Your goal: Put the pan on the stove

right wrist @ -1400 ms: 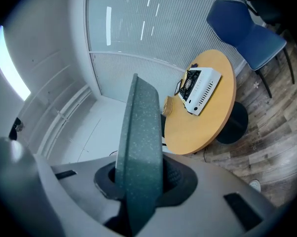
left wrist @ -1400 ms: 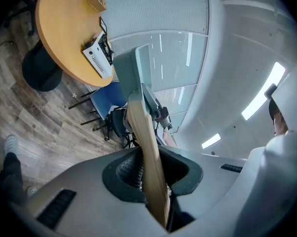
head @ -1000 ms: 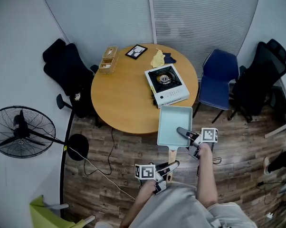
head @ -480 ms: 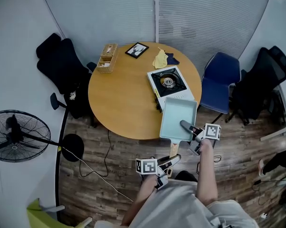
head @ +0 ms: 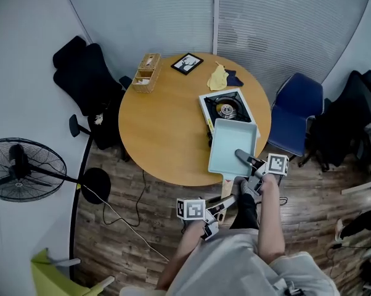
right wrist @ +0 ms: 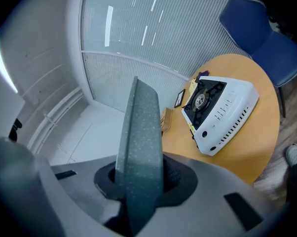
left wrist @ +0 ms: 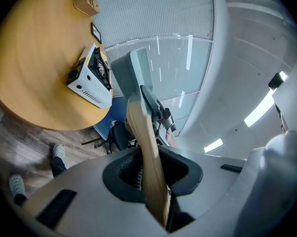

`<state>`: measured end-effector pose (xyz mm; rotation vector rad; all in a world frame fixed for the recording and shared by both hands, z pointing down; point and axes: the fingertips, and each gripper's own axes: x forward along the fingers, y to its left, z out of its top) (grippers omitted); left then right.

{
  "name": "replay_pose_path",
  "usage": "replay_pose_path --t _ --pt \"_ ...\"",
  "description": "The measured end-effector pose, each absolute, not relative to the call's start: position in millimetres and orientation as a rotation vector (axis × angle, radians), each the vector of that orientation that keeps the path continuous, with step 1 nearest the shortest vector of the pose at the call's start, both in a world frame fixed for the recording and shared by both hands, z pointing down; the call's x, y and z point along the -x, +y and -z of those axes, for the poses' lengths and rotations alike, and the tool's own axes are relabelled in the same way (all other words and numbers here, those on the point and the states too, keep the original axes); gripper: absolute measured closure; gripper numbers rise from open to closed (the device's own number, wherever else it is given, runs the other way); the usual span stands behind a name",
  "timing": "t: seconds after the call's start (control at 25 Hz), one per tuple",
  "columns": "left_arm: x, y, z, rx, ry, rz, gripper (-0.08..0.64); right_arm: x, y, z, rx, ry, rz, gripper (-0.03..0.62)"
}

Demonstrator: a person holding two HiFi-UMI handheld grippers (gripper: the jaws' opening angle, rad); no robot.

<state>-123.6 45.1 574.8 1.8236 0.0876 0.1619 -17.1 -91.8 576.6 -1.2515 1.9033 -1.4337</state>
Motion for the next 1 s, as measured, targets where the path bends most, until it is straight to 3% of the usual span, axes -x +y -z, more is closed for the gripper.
replay_pose_path --t 1.0 --pt "-54 -81 -613 -1.752 -0.272 0.044 0.474 -111 -239 -632 0.968 2.119 1.707 0.497"
